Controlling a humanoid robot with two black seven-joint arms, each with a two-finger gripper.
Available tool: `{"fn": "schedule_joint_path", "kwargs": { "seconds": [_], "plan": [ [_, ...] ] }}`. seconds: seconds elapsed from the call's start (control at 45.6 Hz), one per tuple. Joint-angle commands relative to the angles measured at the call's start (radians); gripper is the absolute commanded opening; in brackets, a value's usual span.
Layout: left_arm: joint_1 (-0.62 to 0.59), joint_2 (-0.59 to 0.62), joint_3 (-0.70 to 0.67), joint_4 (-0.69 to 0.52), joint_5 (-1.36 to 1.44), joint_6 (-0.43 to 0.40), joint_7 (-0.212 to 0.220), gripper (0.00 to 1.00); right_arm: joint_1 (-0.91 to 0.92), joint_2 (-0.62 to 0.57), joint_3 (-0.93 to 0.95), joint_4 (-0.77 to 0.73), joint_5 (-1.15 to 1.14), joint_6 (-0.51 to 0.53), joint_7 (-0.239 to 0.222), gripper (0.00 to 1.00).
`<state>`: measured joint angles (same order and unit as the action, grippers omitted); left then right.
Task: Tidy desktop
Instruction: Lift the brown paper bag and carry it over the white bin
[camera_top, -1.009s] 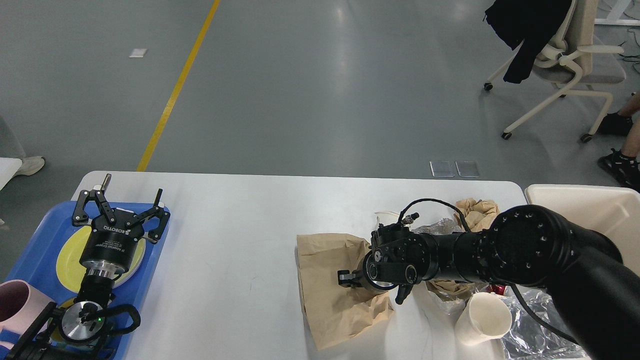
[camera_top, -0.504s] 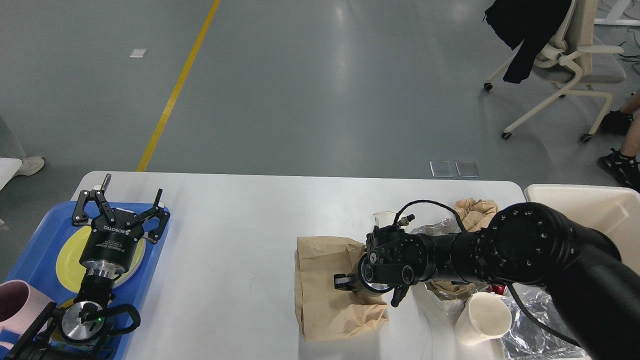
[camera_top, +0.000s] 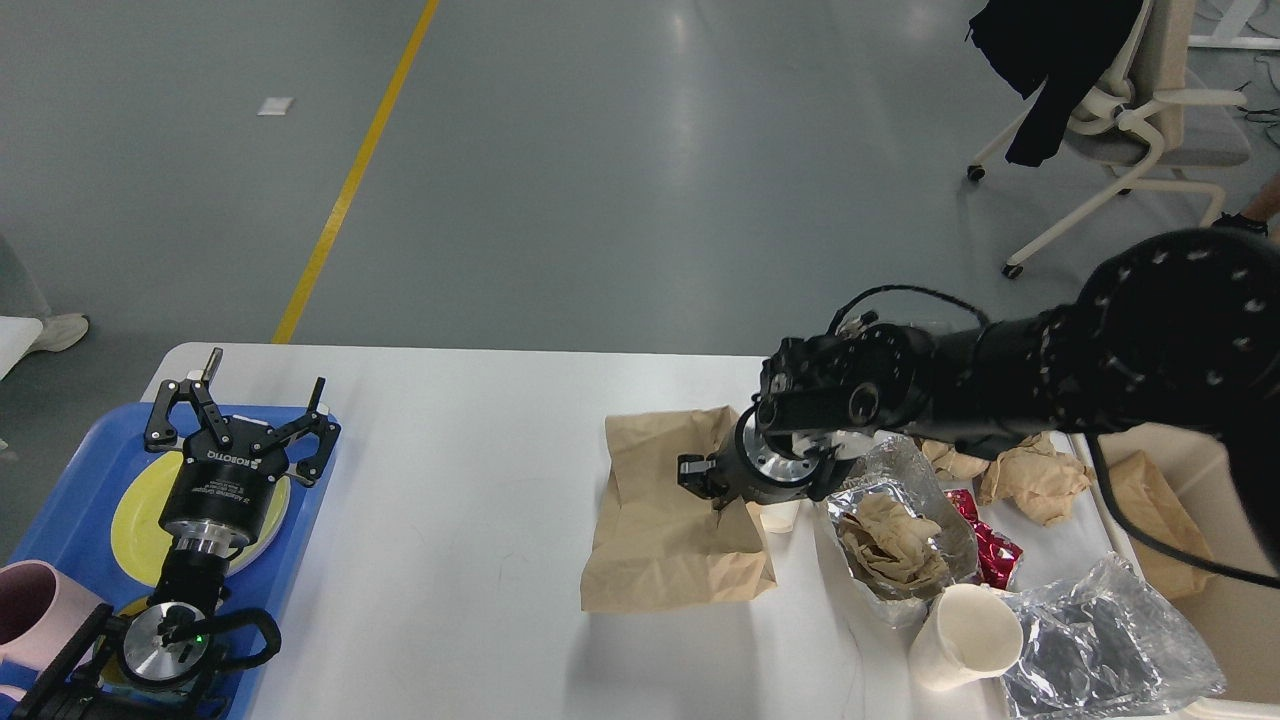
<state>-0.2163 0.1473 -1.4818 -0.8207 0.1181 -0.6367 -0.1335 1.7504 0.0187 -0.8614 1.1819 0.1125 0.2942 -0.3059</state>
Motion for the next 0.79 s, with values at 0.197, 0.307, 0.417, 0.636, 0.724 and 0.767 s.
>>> {"fn": "schedule_joint_path", "kwargs": {
  "seconds": [0.197,0.307,0.417,0.636,0.724,0.767],
  "plan": [
    [0.000,0.000,0.000,0.000,0.000,0.000,0.000,0.97,0.575,-0.157,-0.329,0.260,0.119,0.327,0.097,0.00],
    [0.000,0.000,0.000,0.000,0.000,0.002,0.000,0.97,0.678,-0.154,-0.485,0.286,0.113,0.428,0.126,0.00],
    [0.000,0.000,0.000,0.000,0.000,0.002,0.000,0.97,0.690,-0.154,-0.588,0.295,0.108,0.453,0.188,0.00],
    [0.000,0.000,0.000,0.000,0.000,0.006,0.000,0.97,0.621,-0.325,-0.775,0.211,0.069,0.381,0.206,0.00],
    [0.000,0.000,0.000,0.000,-0.002,0.008,0.000,0.97,0.488,-0.508,-0.797,0.075,0.009,0.356,0.203,0.00],
    [0.000,0.000,0.000,0.000,0.000,0.008,0.000,0.97,0.430,-0.595,-0.785,-0.008,-0.033,0.352,0.198,0.00]
  ]
}}
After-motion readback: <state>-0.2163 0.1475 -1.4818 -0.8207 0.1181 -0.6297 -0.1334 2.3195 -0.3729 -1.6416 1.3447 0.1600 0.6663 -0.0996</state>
